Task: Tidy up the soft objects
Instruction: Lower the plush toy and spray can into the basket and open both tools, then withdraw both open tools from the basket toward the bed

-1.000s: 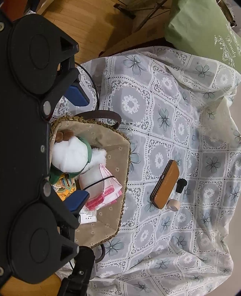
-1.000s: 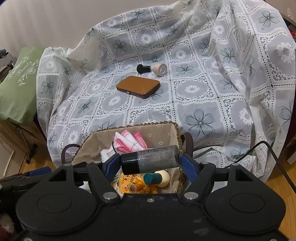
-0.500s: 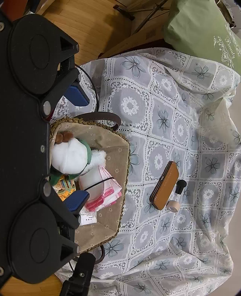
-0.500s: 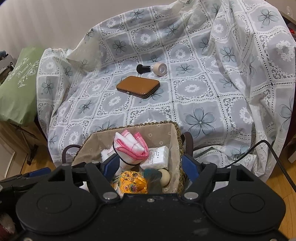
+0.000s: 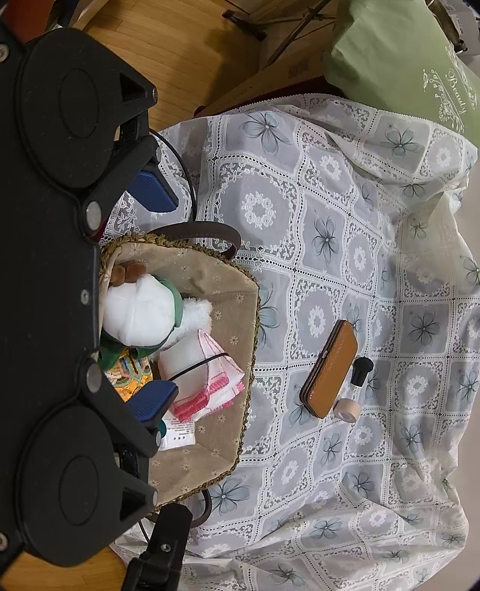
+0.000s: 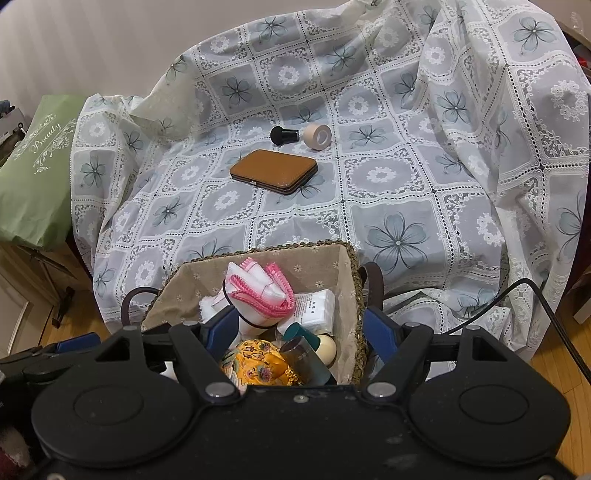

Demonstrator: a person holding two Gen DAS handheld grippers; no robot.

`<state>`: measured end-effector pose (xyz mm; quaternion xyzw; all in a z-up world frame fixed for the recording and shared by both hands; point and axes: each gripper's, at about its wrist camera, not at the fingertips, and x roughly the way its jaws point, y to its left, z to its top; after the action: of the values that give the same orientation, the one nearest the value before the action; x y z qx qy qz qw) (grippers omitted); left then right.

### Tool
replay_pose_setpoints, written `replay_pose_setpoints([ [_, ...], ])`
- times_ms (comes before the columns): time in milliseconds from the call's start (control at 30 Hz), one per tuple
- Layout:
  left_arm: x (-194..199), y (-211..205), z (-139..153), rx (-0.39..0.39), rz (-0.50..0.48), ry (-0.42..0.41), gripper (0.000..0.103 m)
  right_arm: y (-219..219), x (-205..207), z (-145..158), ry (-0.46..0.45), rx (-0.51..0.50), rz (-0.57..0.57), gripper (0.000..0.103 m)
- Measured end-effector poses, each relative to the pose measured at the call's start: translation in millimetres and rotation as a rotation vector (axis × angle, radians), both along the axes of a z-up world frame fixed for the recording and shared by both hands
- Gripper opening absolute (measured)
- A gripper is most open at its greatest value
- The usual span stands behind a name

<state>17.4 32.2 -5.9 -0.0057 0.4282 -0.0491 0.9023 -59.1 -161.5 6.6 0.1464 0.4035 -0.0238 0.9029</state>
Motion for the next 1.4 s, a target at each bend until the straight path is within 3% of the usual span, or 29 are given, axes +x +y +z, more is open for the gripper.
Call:
replay_pose_setpoints([
  [867,-0.7,-2.9,0.5,0.020,-0.009,-0.003,0.094,-1.6,2.2,-6.8,0.025,0.001,0.000,0.075],
  [1400,11.0,-7.0,-2.6,0.081,-0.026,0.003,0.095,-4.9,17.0,-16.5,0.072,0.004,-0.003,0.076],
])
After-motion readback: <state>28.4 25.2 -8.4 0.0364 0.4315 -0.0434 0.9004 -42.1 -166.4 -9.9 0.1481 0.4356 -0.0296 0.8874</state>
